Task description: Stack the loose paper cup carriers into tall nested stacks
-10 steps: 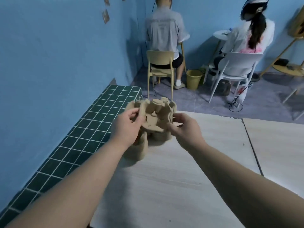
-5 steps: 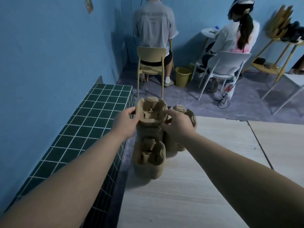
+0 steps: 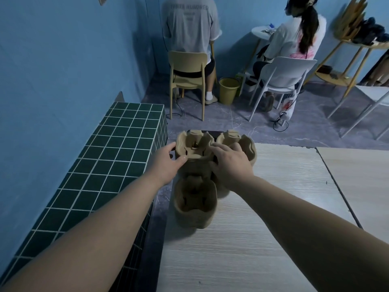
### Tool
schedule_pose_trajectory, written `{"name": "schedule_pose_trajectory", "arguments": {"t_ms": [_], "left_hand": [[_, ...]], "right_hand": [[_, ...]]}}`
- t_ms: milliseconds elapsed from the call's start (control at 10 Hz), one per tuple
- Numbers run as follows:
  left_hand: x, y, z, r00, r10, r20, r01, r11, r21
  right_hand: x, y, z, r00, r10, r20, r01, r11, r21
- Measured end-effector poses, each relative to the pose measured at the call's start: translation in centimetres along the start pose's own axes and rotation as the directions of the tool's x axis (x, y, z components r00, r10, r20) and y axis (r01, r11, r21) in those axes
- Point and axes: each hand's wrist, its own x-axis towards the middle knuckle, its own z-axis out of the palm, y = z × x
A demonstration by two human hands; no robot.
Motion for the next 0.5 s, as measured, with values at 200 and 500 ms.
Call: {"name": "schedule_pose_trajectory", "arguments": {"t_ms": [200, 500], "left_hand": [[0.3, -0.5, 0.3, 1.000, 0.001, -0.002, -0.001, 1.000, 0.001], [-1.1, 0.6, 0.5, 0.998, -0.014, -0.055, 0.017, 0.999, 0.044]], "right_hand": [[0.0, 0.2, 0.3, 1.000, -0.013, 0.003, 0.013, 1.000, -0.024], [-1.0, 1.3, -0.8, 0.998, -0.059, -0.028, 0.059, 0.998, -0.003]]}}
